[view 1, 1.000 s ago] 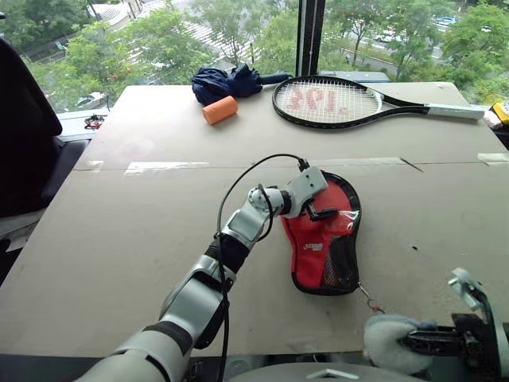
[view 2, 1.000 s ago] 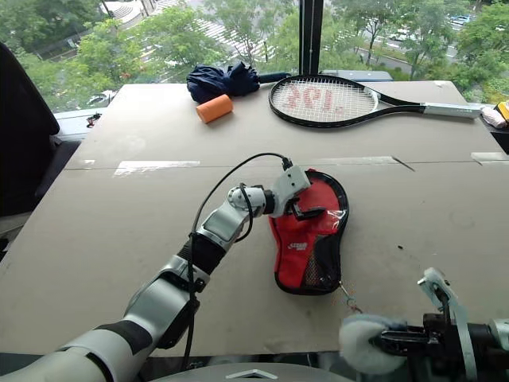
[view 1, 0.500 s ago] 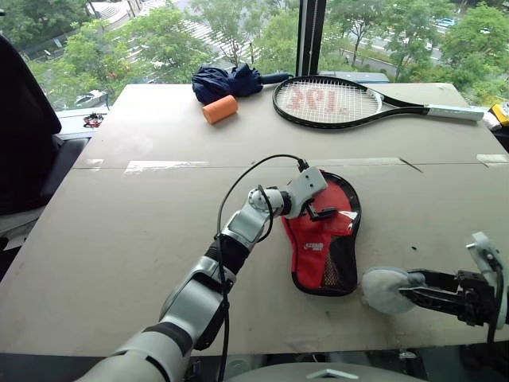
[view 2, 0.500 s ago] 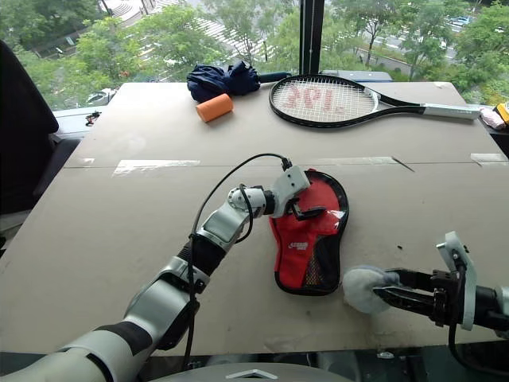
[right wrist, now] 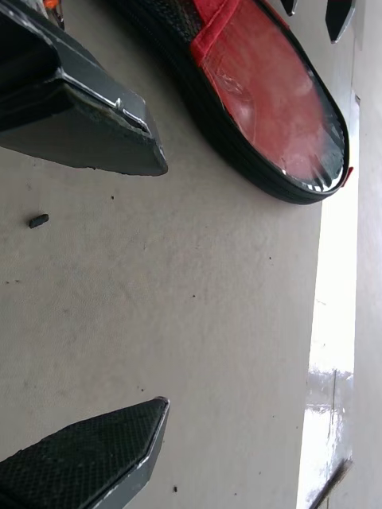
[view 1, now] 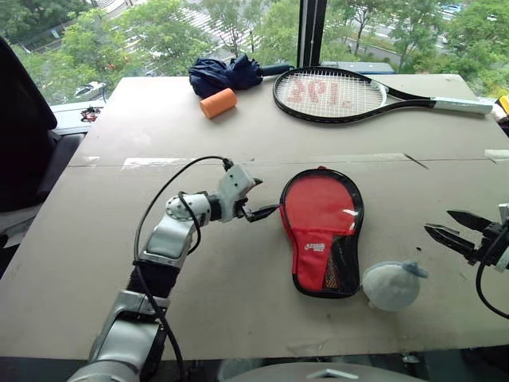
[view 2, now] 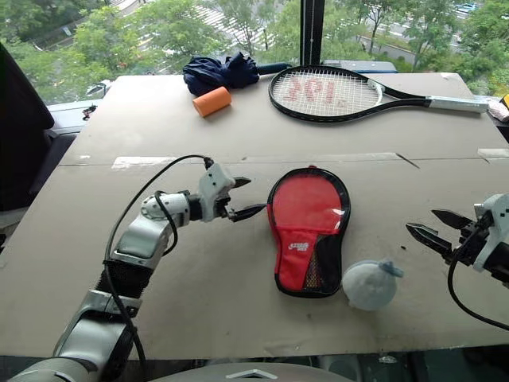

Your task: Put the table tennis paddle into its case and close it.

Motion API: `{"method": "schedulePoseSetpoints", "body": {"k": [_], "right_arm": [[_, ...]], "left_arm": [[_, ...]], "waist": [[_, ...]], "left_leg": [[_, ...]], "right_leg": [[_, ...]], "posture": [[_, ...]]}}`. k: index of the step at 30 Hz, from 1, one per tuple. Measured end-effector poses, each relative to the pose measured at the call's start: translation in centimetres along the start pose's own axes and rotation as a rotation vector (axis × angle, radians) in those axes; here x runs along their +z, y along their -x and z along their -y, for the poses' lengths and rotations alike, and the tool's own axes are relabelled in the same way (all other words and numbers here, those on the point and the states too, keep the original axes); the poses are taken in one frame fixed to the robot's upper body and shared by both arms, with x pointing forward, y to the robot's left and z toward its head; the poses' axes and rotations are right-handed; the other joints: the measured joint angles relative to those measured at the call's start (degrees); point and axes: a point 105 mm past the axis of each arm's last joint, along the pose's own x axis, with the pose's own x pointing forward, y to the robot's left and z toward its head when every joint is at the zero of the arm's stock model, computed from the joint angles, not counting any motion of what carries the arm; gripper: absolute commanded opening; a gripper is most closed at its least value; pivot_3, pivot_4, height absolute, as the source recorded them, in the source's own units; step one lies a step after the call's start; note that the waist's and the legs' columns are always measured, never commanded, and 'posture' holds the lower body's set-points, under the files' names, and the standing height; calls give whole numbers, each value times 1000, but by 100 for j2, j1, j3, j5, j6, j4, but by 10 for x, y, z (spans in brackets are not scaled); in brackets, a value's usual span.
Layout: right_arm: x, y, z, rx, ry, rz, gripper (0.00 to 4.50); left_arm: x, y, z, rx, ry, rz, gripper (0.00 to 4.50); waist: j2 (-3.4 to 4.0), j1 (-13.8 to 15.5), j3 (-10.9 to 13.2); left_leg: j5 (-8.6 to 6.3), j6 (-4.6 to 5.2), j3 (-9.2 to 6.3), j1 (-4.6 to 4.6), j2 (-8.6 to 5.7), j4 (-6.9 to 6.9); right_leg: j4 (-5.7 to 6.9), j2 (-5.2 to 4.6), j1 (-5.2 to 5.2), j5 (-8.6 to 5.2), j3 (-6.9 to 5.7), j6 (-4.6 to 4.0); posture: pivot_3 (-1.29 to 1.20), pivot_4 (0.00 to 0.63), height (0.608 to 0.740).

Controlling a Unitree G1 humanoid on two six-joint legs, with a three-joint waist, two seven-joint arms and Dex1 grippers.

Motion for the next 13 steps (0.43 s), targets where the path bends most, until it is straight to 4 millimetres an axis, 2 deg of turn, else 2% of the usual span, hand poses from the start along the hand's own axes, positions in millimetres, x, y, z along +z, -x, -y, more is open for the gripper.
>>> {"method": "schedulePoseSetpoints", "body": {"k": [1, 5, 13], "right_arm": [[-1, 1, 0, 4, 2, -4, 4474], [-21, 8, -3, 124, 21, -52, 4474], [-24, 1, 1, 219, 135, -44, 4474]], "left_arm": [[-1, 1, 1, -2, 4, 0, 4245], [-23, 39, 21, -8, 74, -40, 4245], [-38, 70, 56, -44, 121, -57, 4245]], "waist": [[7, -12, 6], [45, -52, 39], [68, -36, 51]], "left_leg": [[0, 0, 0, 1, 0, -1], [0, 0, 1, 10, 5, -8], [-1, 0, 4, 14, 6, -11]], "right_leg": [[1, 0, 1, 0, 1, 0], [4, 4, 2, 0, 5, -1], [4, 2, 4, 0, 7, -3]], "posture": [[0, 150, 740], [0, 150, 740], [0, 150, 740]]}}
